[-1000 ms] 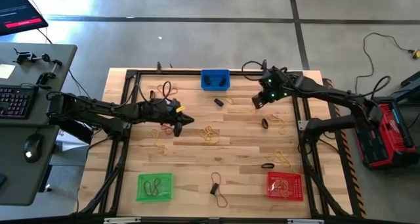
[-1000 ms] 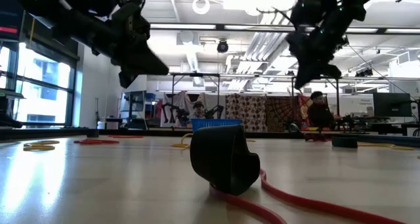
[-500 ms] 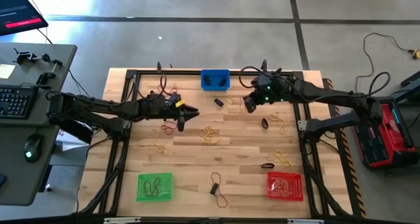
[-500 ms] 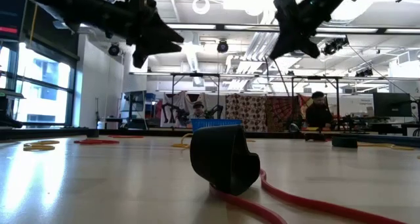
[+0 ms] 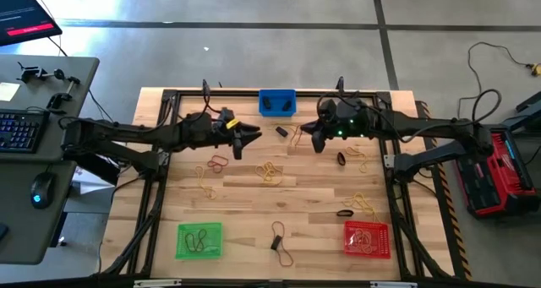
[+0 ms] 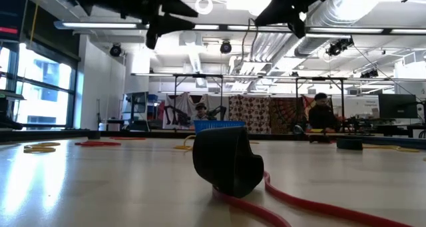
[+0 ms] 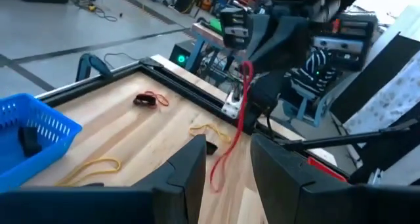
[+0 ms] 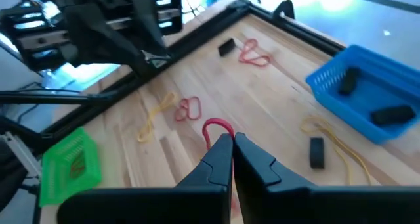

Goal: Sort rubber bands into baskets
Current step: Put the red rubber band into the green basket

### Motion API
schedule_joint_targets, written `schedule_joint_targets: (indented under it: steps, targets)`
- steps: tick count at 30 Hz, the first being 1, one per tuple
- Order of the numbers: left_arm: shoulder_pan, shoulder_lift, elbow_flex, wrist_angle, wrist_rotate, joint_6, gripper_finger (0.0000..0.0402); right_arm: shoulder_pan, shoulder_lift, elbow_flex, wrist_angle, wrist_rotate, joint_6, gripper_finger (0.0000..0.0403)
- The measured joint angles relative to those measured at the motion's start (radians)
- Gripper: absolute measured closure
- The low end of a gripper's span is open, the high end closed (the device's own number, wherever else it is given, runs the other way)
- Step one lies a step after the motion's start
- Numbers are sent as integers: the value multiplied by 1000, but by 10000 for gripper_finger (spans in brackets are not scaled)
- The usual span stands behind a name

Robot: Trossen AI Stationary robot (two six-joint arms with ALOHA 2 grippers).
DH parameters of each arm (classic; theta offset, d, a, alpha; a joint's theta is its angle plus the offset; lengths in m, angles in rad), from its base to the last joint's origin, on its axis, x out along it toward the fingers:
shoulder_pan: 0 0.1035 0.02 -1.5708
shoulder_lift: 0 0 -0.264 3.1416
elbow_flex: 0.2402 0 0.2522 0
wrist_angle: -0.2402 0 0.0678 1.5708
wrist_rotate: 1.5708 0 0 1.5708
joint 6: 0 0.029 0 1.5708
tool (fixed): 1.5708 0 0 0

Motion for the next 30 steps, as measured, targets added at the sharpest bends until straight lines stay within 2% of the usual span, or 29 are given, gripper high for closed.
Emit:
schedule_joint_targets:
  steps: [8, 17, 26, 30]
  targets:
    - [-2, 137, 147, -76, 23, -18, 288, 43, 0, 0, 61, 11, -42, 403]
    - [-14, 277, 293, -78, 25, -16, 285, 58, 0, 0, 68, 24, -44, 403]
    - [-22, 315, 343, -84, 81, -1, 212, 58, 0, 0, 69, 24, -45, 403]
    - [-23, 320, 344, -93, 75, -12, 194, 58, 0, 0, 69, 21, -57, 403]
